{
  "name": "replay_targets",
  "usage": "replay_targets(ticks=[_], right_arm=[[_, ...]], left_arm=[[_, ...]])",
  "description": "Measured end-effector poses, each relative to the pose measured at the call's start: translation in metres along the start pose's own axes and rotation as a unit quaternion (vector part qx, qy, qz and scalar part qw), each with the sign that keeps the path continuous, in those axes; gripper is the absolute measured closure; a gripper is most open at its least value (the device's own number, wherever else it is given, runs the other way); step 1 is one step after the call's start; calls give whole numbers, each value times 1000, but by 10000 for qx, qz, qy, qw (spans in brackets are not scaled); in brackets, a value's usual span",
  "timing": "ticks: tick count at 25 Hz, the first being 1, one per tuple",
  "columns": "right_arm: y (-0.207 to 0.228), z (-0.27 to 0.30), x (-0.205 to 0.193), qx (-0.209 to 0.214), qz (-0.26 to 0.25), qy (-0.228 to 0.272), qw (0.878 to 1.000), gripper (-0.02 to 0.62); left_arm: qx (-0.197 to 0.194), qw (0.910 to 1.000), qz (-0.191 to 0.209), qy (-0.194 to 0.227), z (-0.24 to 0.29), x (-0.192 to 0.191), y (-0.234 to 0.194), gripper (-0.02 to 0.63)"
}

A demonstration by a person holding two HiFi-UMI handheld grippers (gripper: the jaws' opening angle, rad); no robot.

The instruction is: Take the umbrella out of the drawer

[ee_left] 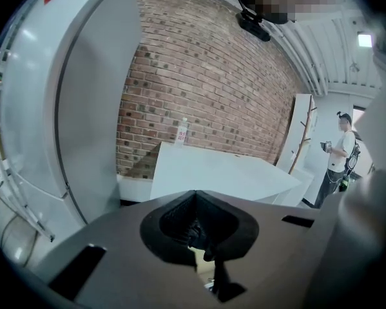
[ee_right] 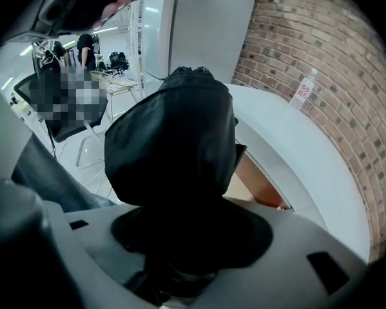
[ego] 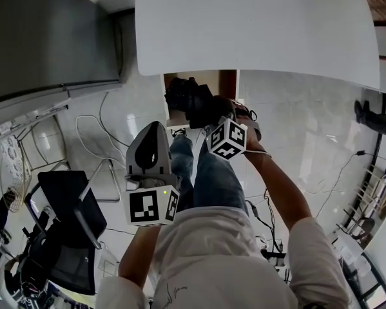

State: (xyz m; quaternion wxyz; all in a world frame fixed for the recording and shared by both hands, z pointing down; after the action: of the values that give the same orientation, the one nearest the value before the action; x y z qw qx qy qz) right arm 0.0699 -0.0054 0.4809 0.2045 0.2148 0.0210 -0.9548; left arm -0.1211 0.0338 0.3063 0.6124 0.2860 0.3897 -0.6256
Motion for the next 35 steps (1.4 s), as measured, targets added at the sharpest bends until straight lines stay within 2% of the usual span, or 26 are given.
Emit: replay_targets(ticks=[10, 24, 35], right_arm=[[-3, -42, 7, -163, 328, 314, 9988, 356], [10, -122, 4, -528, 757, 763, 9928, 356], [8, -163, 16, -876, 1068, 1197, 9831, 355]], left_arm=[[-78, 9998, -200, -21, -14, 8, 8, 589], [-465, 9983, 97, 348, -26, 52, 46, 589], [-740, 9948, 395, 571, -31, 70, 52, 589]])
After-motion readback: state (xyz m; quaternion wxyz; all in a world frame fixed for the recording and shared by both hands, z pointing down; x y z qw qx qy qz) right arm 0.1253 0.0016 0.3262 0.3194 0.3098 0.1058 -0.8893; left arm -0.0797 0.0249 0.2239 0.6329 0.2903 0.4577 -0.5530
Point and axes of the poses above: the fingertips, and each gripper's own axes: z forward along the fingers, y to its right, x out of its top, the point moved 10 cm from there along -z, backward along the fingers, and after that the axes turned 12 degrees about x, right-handed, at the moved point
